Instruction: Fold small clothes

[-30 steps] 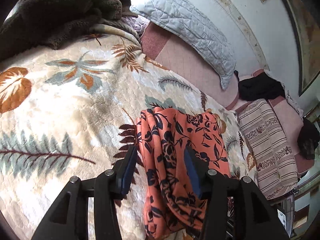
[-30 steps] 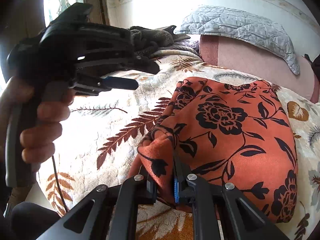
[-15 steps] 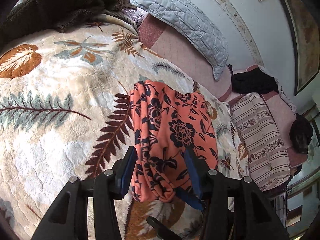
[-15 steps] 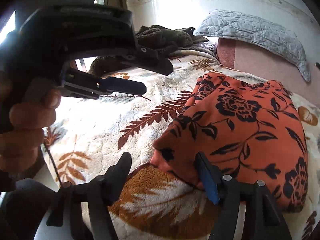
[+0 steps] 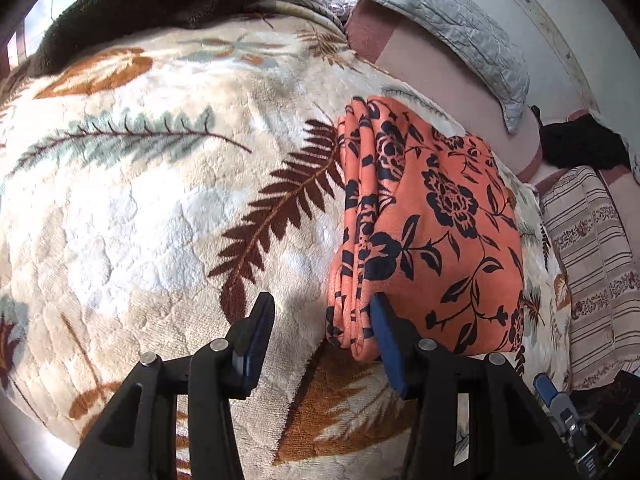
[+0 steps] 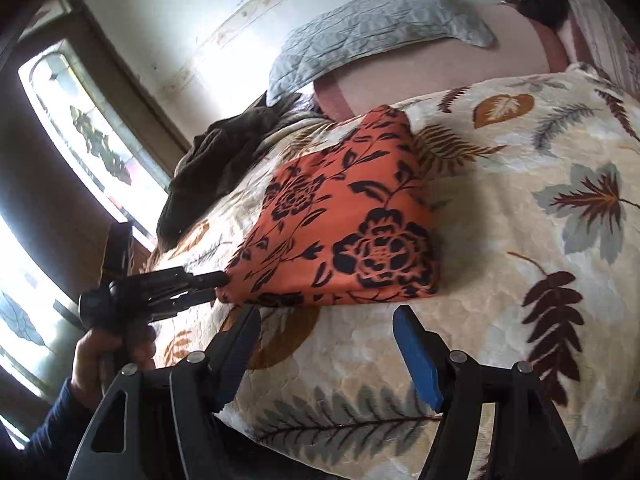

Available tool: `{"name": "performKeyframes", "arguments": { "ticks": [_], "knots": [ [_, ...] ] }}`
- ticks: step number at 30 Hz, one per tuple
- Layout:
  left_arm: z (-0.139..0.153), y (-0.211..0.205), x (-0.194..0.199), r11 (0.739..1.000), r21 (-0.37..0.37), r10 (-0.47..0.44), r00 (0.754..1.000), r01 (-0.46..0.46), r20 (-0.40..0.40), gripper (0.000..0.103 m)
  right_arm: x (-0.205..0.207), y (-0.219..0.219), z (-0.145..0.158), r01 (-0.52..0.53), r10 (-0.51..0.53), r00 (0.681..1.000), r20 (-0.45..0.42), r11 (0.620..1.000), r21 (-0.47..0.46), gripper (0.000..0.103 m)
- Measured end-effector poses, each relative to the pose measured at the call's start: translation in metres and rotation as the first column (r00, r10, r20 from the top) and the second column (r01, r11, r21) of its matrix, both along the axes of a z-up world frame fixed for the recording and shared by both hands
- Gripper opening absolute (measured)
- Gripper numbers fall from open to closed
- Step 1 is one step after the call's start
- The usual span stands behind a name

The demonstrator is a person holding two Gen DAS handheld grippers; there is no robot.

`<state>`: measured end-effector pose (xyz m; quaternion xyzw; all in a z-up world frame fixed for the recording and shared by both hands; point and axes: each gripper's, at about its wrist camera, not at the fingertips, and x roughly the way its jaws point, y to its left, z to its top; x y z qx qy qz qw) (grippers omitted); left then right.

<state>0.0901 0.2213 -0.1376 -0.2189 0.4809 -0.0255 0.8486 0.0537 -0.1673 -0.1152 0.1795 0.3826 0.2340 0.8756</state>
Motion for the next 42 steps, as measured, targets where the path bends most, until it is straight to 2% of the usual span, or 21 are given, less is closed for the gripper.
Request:
{"name": "performKeyframes", "arguments": {
  "ticks": [6,10,13,14,15,16,19,21,23,25,26,27,29,31,32,34,35,36,37,39,42],
  "knots": [
    [0.049,-0.04,0.007,0.994,0.068,-0.093,0.981,0.083,0.169,0.054,0.059,-0.051,-0.011,0.068,-0.044,0.989,-0.14,0.982,0.175,0.075],
    [0.039,-0.077,0.034,0.979,0.17,-0.142,0.974,0.112,0.177,0.055,0.12,-0.061,-0.043,0.088,0.019,0.95,-0.312,0.941,0.328,0.075],
    [0.021,-0.087,0.049,0.962,0.256,-0.141,0.977,0.096,0.162,0.055,0.156,-0.053,-0.06,0.066,0.116,0.918,-0.378,0.897,0.436,0.075],
    [0.012,-0.087,0.053,0.952,0.292,-0.131,0.982,0.087,0.136,0.055,0.164,-0.048,-0.064,0.064,0.118,0.908,-0.402,0.91,0.41,0.071],
    [0.001,-0.085,0.057,0.949,0.305,-0.116,0.988,0.08,0.102,0.056,0.172,-0.039,-0.069,0.035,0.13,0.895,-0.427,0.934,0.357,0.042],
    [-0.008,-0.079,0.058,0.958,0.279,-0.104,0.99,0.074,0.095,0.058,0.176,-0.031,-0.073,0.015,0.118,0.889,-0.443,0.958,0.285,0.038],
    [-0.012,-0.066,0.055,0.972,0.23,-0.069,0.993,0.045,0.1,0.061,0.161,-0.015,-0.042,-0.011,0.047,0.942,-0.332,0.994,0.11,0.034],
    [-0.015,-0.064,0.055,0.972,0.231,-0.069,0.992,0.044,0.102,0.061,0.156,-0.011,-0.037,-0.009,0.036,0.953,-0.301,0.996,0.09,0.039],
    [-0.018,-0.061,0.055,0.977,0.209,-0.069,0.992,0.046,0.101,0.062,0.167,-0.024,-0.053,0.022,0.055,0.925,-0.375,0.98,0.198,0.048],
    [-0.019,-0.058,0.055,0.981,0.188,-0.065,0.993,0.046,0.098,0.063,0.174,-0.044,-0.053,0.091,0.03,0.931,-0.364,0.946,0.312,0.05],
    [-0.02,-0.057,0.055,0.982,0.184,-0.066,0.993,0.047,0.096,0.064,0.177,-0.051,-0.048,0.112,0.011,0.94,-0.342,0.934,0.34,0.058],
    [-0.02,-0.056,0.055,0.983,0.179,-0.064,0.994,0.046,0.094,0.064,0.187,-0.054,-0.048,0.126,0.006,0.941,-0.34,0.922,0.366,0.073],
    [-0.021,-0.057,0.056,0.983,0.178,-0.058,0.994,0.041,0.091,0.066,0.215,-0.047,-0.064,0.12,0.07,0.907,-0.415,0.902,0.414,0.075],
    [-0.021,-0.058,0.056,0.981,0.189,-0.056,0.994,0.038,0.093,0.066,0.236,-0.03,-0.073,0.1,0.106,0.874,-0.475,0.916,0.388,0.047],
    [-0.021,-0.058,0.056,0.981,0.193,-0.054,0.994,0.035,0.095,0.066,0.238,-0.022,-0.066,0.08,0.096,0.883,-0.46,0.934,0.347,0.034],
    [-0.02,-0.058,0.055,0.981,0.189,-0.055,0.994,0.036,0.096,0.066,0.231,-0.008,-0.043,0.04,0.054,0.929,-0.367,0.969,0.244,0.029],
    [-0.021,-0.058,0.055,0.982,0.182,-0.059,0.994,0.041,0.095,0.066,0.229,-0.007,-0.048,0.078,0.0,0.927,-0.374,0.978,0.193,0.029],
    [-0.022,-0.059,0.056,0.983,0.179,-0.065,0.994,0.047,0.092,0.067,0.229,-0.006,-0.062,0.119,-0.045,0.911,-0.409,0.981,0.155,0.034],
    [-0.022,-0.059,0.056,0.981,0.187,-0.059,0.994,0.042,0.089,0.067,0.227,-0.007,-0.071,0.142,-0.054,0.905,-0.422,0.973,0.18,0.039],
    [-0.022,-0.059,0.055,0.982,0.186,-0.056,0.994,0.038,0.09,0.067,0.227,-0.012,-0.075,0.148,0.0,0.904,-0.428,0.939,0.312,0.065],
    [-0.023,-0.057,0.056,0.983,0.179,-0.055,0.995,0.038,0.088,0.068,0.232,-0.014,-0.065,0.144,0.019,0.918,-0.397,0.915,0.377,0.074]
  ]
}}
